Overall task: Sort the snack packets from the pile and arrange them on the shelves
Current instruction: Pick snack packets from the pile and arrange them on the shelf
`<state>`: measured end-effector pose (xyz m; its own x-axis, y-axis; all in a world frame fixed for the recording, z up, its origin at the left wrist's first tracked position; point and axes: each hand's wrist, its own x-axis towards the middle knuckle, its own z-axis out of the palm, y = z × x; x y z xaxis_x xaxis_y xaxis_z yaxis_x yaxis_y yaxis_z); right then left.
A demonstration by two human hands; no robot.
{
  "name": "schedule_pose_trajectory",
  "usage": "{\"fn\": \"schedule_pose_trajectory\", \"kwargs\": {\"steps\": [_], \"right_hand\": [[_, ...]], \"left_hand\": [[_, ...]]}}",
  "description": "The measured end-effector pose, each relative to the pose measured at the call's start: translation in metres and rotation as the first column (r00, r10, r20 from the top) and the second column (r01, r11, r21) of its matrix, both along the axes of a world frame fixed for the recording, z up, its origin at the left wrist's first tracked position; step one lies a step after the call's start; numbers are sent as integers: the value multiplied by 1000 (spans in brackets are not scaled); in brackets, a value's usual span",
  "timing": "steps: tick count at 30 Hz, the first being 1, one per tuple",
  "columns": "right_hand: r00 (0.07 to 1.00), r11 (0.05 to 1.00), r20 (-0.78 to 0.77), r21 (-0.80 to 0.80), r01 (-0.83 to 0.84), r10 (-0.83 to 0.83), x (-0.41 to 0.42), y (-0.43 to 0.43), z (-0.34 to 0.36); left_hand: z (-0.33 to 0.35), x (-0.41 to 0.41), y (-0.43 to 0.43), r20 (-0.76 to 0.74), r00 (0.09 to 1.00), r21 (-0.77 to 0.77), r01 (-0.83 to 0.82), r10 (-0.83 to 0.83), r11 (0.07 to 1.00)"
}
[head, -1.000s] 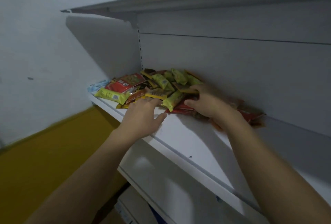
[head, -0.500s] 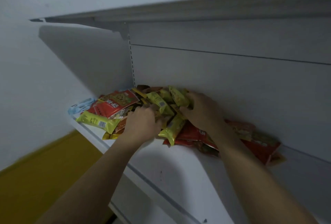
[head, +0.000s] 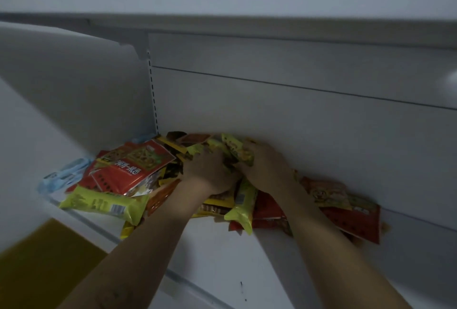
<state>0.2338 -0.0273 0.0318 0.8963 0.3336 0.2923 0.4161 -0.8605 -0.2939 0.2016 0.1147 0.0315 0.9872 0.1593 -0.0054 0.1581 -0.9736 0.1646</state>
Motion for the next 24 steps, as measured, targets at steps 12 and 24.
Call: {"fn": "schedule_pose_trajectory", "kwargs": {"steps": [12, 24], "right_hand": [[996, 993, 51, -83, 84, -80, -5, 20, 2], [991, 993, 125, 116, 29, -43, -26, 18, 19]], "left_hand": [[-7, 17, 59, -46, 998, -177, 43, -52, 983], [-1, -16, 60, 190, 955, -763, -2, 227, 646]]}}
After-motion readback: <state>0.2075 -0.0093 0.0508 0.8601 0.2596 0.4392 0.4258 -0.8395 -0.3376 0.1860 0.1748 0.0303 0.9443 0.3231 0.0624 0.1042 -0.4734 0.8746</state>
